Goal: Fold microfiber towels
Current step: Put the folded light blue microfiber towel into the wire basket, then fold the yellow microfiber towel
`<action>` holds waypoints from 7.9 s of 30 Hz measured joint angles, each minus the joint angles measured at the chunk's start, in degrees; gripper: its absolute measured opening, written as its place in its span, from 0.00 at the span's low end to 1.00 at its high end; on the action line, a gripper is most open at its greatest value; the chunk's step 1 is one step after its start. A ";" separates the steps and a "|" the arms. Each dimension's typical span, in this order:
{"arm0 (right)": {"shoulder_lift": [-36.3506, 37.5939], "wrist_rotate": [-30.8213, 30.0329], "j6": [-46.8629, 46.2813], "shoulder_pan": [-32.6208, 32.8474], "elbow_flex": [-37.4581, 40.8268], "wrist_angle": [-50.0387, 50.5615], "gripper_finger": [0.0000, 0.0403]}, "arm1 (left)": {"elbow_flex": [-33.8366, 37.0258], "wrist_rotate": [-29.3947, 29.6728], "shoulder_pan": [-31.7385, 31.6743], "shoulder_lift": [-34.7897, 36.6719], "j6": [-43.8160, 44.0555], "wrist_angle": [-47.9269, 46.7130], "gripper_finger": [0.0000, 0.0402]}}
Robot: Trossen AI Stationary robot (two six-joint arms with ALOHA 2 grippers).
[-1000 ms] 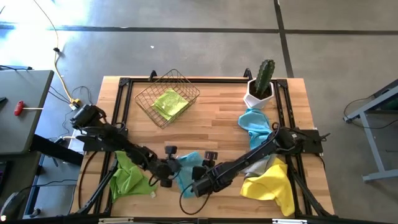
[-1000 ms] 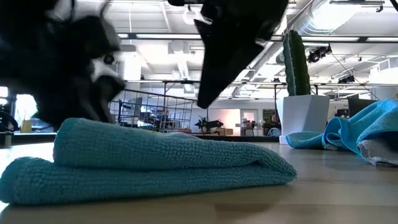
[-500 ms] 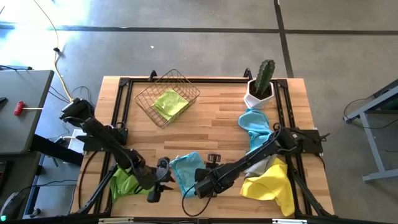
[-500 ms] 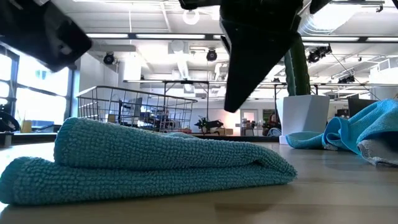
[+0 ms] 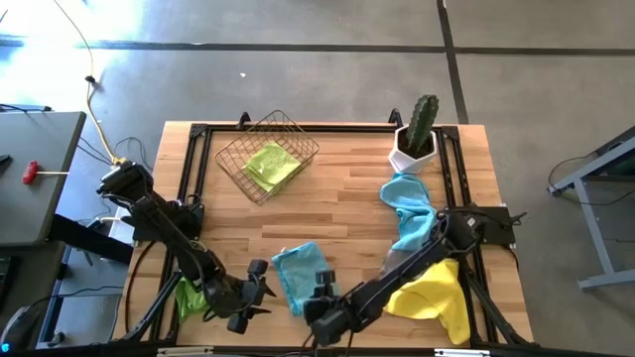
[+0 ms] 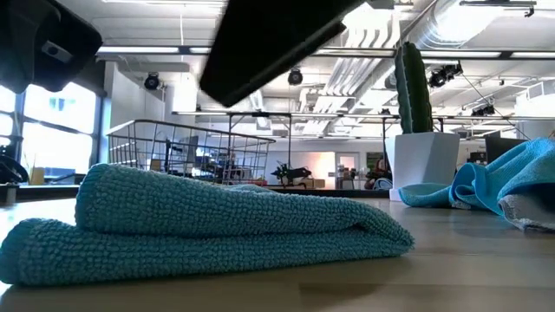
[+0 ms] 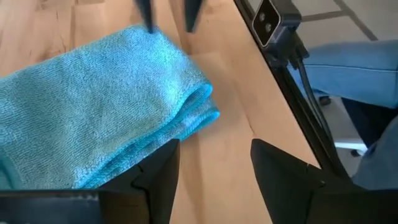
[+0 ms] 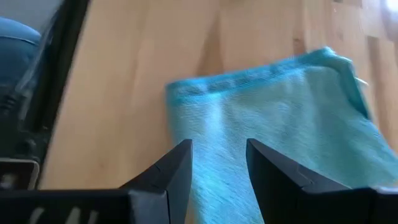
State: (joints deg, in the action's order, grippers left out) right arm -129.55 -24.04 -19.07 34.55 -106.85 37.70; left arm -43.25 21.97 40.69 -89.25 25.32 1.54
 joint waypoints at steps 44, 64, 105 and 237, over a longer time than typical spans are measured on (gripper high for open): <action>-8.13 -1.17 -1.68 -1.71 -0.02 -5.74 0.50 | -0.01 1.27 1.79 0.00 0.00 4.30 0.47; -9.19 1.87 -0.09 -7.75 -0.22 -4.79 0.36 | -0.01 -1.74 1.86 0.00 0.17 4.73 0.47; 10.17 41.89 7.61 -40.80 0.10 -17.48 0.00 | -0.01 -1.72 8.28 19.99 12.59 8.70 0.47; -0.03 31.31 25.14 -50.98 -26.73 31.09 0.40 | 0.01 9.37 8.82 23.58 7.78 -16.05 0.47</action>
State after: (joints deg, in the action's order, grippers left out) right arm -129.58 7.27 6.07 -16.43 -133.58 68.79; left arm -43.24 31.34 49.52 -65.67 33.11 -14.51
